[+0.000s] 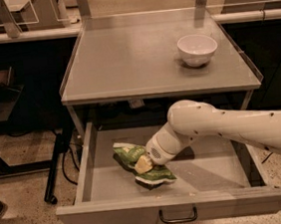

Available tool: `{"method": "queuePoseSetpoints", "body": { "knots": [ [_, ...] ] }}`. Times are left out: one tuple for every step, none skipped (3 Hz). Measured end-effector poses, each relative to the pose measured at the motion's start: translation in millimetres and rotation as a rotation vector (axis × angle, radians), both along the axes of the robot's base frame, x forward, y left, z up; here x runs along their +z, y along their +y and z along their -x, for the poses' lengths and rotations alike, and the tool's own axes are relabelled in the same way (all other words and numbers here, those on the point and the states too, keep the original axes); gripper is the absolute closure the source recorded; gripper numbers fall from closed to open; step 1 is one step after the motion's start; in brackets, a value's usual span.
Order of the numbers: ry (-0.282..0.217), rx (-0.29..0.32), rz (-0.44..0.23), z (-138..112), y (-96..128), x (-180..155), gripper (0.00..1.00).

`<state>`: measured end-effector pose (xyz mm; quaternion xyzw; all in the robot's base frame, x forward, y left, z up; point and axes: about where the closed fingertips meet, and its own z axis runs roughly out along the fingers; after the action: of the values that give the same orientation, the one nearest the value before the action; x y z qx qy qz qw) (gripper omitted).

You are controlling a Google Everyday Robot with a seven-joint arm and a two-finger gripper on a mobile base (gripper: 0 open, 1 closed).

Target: Place green jalapeno chip bag into top drawer

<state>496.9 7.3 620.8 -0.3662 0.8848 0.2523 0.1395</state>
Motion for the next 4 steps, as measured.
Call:
{"method": "queuePoseSetpoints", "body": {
  "knots": [
    [0.000, 0.000, 0.000, 0.0, 0.0, 0.0, 0.62],
    [0.000, 0.000, 0.000, 0.0, 0.0, 0.0, 0.32],
    [0.000, 0.000, 0.000, 0.0, 0.1, 0.0, 0.07],
    [0.000, 0.000, 0.000, 0.0, 0.1, 0.0, 0.00]
  ]
}}
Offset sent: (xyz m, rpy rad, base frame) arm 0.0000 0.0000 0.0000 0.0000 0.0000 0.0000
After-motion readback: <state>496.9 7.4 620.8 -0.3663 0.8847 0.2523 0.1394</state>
